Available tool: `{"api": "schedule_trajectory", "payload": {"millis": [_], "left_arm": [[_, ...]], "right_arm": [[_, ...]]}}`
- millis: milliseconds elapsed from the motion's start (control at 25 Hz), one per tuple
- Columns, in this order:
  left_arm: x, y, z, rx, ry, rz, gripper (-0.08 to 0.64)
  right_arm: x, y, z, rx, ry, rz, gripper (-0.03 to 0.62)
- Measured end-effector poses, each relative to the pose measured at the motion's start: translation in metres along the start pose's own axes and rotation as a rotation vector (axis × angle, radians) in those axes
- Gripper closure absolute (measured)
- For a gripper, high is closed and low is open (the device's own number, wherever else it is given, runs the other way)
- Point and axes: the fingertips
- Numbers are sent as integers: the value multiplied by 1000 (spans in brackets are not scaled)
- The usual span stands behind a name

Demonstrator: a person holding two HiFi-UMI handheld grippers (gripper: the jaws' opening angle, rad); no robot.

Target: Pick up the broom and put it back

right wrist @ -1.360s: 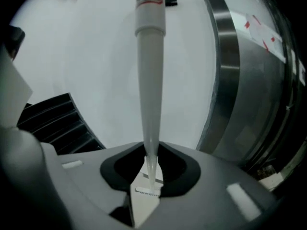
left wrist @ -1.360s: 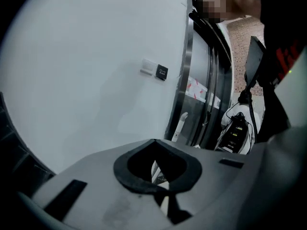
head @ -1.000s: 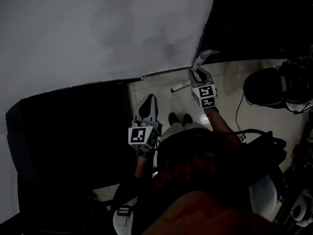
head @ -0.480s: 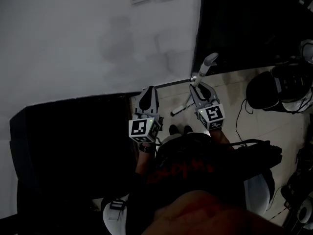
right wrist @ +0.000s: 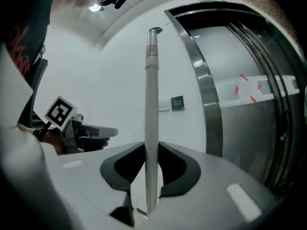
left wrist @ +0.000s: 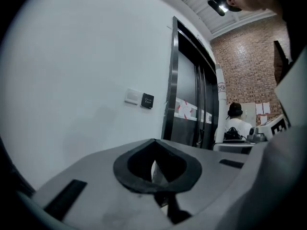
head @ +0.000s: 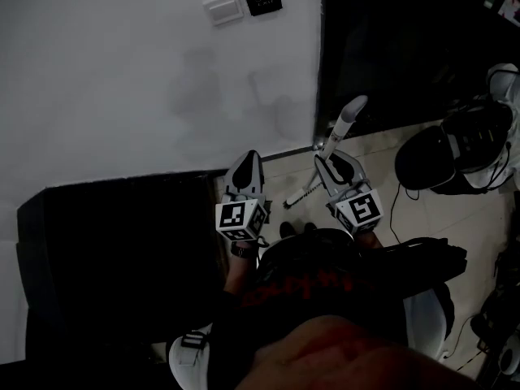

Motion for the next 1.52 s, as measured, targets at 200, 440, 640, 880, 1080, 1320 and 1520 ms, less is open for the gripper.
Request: {"api": "schedule_trajectory", "payload": {"millis": [200, 440, 640, 880, 1080, 1320, 1520], "left_arm": [[-5, 3, -1, 23, 17, -12, 557], [-9, -6, -6, 16, 25, 30, 555], [-9, -12, -10, 13, 31, 47, 557], [-4, -29, 4, 20, 80, 74, 555], [3, -47, 22, 37, 112, 97, 555], [32, -57, 68, 88, 210, 89, 555], [41, -83, 93, 135, 281, 145, 555]], "right_arm": [[5, -3, -7, -6, -3, 6, 505], [1, -15, -11, -8, 6, 8, 505], [-3, -32, -15, -16, 8, 59, 505], [-34, -92, -16, -19, 36, 174, 505], [-76, -154, -14, -6, 66, 284, 505], [-132, -250, -9, 10, 64, 434, 506], [-166, -329, -15, -18, 28, 558, 506]]}}
Point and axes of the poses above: the fingertips, and each gripper's own axes: x backward along the fingers, z to its left, y out of its top, and after that the axes turned 7 degrees about z, right-handed
